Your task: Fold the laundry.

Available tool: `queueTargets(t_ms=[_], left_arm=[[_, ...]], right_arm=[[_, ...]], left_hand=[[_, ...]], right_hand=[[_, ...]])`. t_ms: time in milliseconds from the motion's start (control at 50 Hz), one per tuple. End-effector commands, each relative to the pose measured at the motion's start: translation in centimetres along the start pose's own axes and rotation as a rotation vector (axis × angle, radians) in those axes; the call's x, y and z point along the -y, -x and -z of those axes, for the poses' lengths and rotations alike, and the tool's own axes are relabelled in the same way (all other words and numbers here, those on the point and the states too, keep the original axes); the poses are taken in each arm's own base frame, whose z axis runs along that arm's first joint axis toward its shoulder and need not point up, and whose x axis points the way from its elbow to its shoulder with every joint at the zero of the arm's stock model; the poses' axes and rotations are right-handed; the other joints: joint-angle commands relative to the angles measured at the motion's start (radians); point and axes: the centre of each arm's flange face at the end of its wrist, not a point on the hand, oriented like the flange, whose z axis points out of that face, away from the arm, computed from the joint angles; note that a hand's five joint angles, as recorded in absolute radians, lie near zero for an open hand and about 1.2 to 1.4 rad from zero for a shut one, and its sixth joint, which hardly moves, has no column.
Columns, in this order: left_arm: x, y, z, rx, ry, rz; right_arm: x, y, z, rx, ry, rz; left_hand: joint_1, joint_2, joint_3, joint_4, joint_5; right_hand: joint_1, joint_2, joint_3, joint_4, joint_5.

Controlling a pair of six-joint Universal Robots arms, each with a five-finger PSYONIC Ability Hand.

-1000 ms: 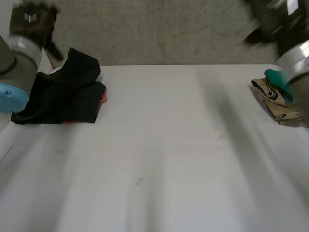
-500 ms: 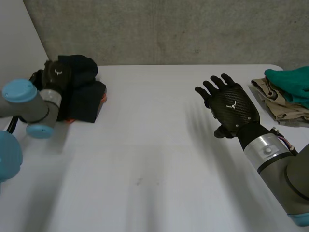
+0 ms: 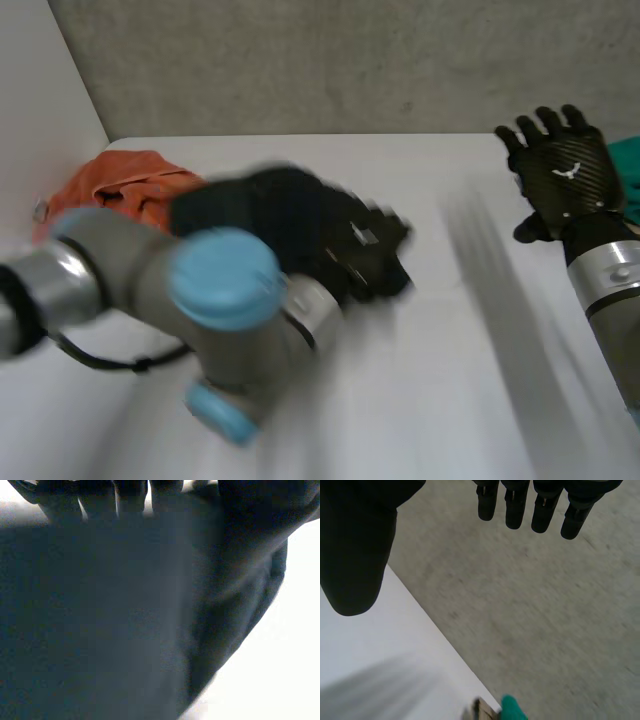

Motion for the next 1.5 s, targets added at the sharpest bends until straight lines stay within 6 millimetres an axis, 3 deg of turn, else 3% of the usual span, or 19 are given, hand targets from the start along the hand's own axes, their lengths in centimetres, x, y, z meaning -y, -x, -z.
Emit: queueTargets(t_ms=[20, 120, 260, 320, 460, 600, 780, 840, 860, 900, 1000, 1040, 1140, 1160, 1200, 1300, 1440, 1460, 1500], left_arm=[[0.7, -4.1, 1.4, -0.094, 0.027, -0.004], [5.5, -1.1, 2.3, -0.023, -0.072, -0.007], [9.4, 10.7, 3.4, 0.266, -0.158, -0.042], [7.9, 16.7, 3.5, 0.397, -0.116, -0.058], [1.6, 22.5, 2.4, 0.446, 0.056, -0.139], [-5.1, 21.4, -0.1, 0.211, 0.170, -0.205], [-7.9, 20.6, -2.5, 0.154, 0.168, -0.208], [-8.3, 20.0, -3.5, 0.138, 0.153, -0.216], [-8.4, 19.9, -3.9, 0.136, 0.146, -0.221], [-8.3, 20.0, -4.4, 0.141, 0.126, -0.233], [-4.8, 21.4, -6.6, 0.256, -0.054, -0.337], [-2.0, 22.9, -7.5, 0.393, -0.177, -0.384], [10.4, 25.6, -5.8, 0.695, -0.581, -0.480], [10.5, 25.6, -5.7, 0.696, -0.582, -0.480], [15.0, 25.4, -3.7, 0.728, -0.710, -0.496], [14.7, 24.3, -2.6, 0.693, -0.675, -0.439], [11.2, 20.6, -0.8, 0.603, -0.518, -0.371], [10.6, 20.4, -0.7, 0.596, -0.498, -0.366], [8.9, 19.6, -0.6, 0.573, -0.448, -0.352]], right_arm=[[-1.1, -1.4, -0.6, -0.063, 0.082, 0.001], [-1.7, -1.0, -0.8, -0.019, 0.159, -0.020], [-0.8, 0.3, 0.0, 0.083, 0.278, -0.098], [0.3, 2.0, 1.2, 0.161, 0.335, -0.200], [0.2, 4.3, 3.4, 0.256, 0.465, -0.356], [-1.9, 9.5, 3.3, 0.356, 0.490, -0.356], [-5.1, 11.4, 0.6, 0.296, 0.469, -0.317], [-5.4, 12.0, -0.4, 0.303, 0.452, -0.295], [-5.2, 12.4, -1.0, 0.308, 0.430, -0.277], [-4.8, 12.3, -2.1, 0.298, 0.393, -0.261], [-1.4, 10.2, -6.4, 0.197, 0.174, -0.231], [2.1, 8.1, -8.8, 0.107, 0.006, -0.220], [11.1, 2.8, -13.0, -0.107, -0.378, -0.200], [12.5, 2.0, -13.3, -0.131, -0.428, -0.202], [16.0, 0.0, -13.9, -0.194, -0.540, -0.216], [18.9, -2.3, -14.7, -0.235, -0.642, -0.276], [15.9, -0.3, -14.7, -0.054, -0.474, -0.398], [15.5, 0.2, -14.6, -0.024, -0.456, -0.403], [14.1, 1.5, -14.1, 0.066, -0.393, -0.424]], left_hand=[[-0.907, -0.992, -0.989, -1.002, -0.970], [-0.895, -0.981, -0.977, -0.991, -0.959], [-0.883, -0.969, -0.965, -0.979, -0.947], [-0.883, -0.969, -0.965, -0.979, -0.947], [-0.898, -0.984, -0.980, -0.994, -0.962], [-0.919, -1.005, -1.002, -1.015, -0.983], [-0.848, -0.934, -0.930, -0.944, -0.912], [-0.524, -0.609, -0.606, -0.620, -0.587], [-0.197, -0.282, -0.279, -0.292, -0.260], [0.221, 0.136, 0.139, 0.126, 0.158], [0.302, 0.217, 0.220, 0.207, 0.239], [0.302, 0.217, 0.220, 0.207, 0.239], [0.302, 0.217, 0.220, 0.207, 0.239], [0.302, 0.217, 0.220, 0.207, 0.239], [0.302, 0.217, 0.220, 0.207, 0.239], [0.302, 0.217, 0.220, 0.207, 0.239], [0.302, 0.217, 0.220, 0.207, 0.239], [0.213, 0.127, 0.130, 0.117, 0.149], [-0.584, -0.670, -0.666, -0.680, -0.648]], right_hand=[[-0.055, -0.039, -0.037, -0.041, -0.047], [-0.055, -0.039, -0.037, -0.041, -0.047], [-0.055, -0.039, -0.037, -0.041, -0.047], [-0.055, -0.039, -0.037, -0.041, -0.047], [-0.055, -0.039, -0.037, -0.041, -0.047], [-0.055, -0.039, -0.037, -0.041, -0.047], [0.254, 0.270, 0.272, 0.268, 0.262], [0.656, 0.672, 0.674, 0.670, 0.663], [1.003, 1.019, 1.021, 1.017, 1.011], [1.167, 1.183, 1.185, 1.181, 1.174], [1.167, 1.183, 1.185, 1.181, 1.175], [1.167, 1.183, 1.185, 1.181, 1.175], [1.167, 1.183, 1.185, 1.181, 1.175], [1.167, 1.183, 1.185, 1.181, 1.175], [1.167, 1.183, 1.185, 1.181, 1.175], [1.167, 1.183, 1.185, 1.181, 1.175], [1.167, 1.183, 1.185, 1.181, 1.175], [1.167, 1.183, 1.185, 1.181, 1.175], [1.167, 1.183, 1.185, 1.181, 1.175]])
